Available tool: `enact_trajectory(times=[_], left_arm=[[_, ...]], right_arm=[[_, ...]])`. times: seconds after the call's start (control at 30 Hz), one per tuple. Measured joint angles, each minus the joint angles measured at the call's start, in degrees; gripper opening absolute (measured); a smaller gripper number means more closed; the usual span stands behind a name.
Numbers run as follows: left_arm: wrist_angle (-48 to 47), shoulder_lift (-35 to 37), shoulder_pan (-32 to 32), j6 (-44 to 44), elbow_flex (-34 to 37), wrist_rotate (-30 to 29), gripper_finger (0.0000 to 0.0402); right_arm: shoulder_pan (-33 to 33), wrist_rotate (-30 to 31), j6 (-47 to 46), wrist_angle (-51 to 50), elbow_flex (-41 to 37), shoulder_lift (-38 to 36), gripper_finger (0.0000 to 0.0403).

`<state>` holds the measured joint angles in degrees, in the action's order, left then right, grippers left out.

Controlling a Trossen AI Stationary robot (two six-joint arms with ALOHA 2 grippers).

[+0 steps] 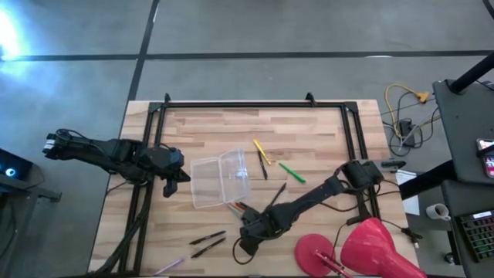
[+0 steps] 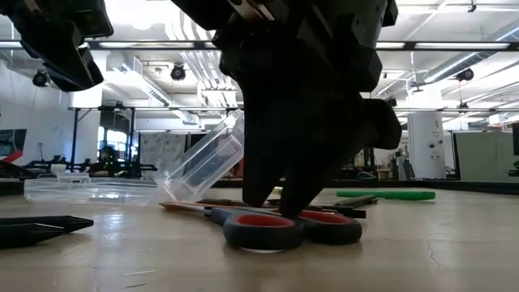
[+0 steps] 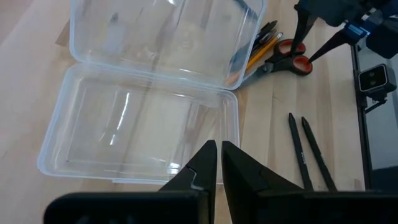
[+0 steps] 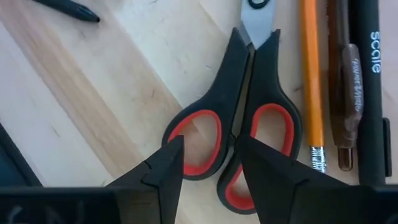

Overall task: Pick & place school supplies into a supply box
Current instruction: Put the black scissors into the transparent supply box

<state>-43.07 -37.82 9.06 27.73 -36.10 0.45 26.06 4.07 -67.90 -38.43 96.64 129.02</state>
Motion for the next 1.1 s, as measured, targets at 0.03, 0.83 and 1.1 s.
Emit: enact_trajectory(times=[0.03,0.83,1.1], left_arm=[[0.02,-0.09,-0.01,0.0,0.0,0.0,0.0008],[6.97,-0.81,-0.04,1.95,-0.21,0.0,0.0008],[6.97,-0.81,-0.04,3.45,-0.22,0.0,0.0008]], right_arm=[[0.29,0.52,-0.62,-0.16,0.0,0.09,0.0152],[3.26,3.6,-7.96,-23.85,6.9,-0.27,0.015],[3.31,3.45,-11.25,-24.34,6.71,-0.12,0.0151]])
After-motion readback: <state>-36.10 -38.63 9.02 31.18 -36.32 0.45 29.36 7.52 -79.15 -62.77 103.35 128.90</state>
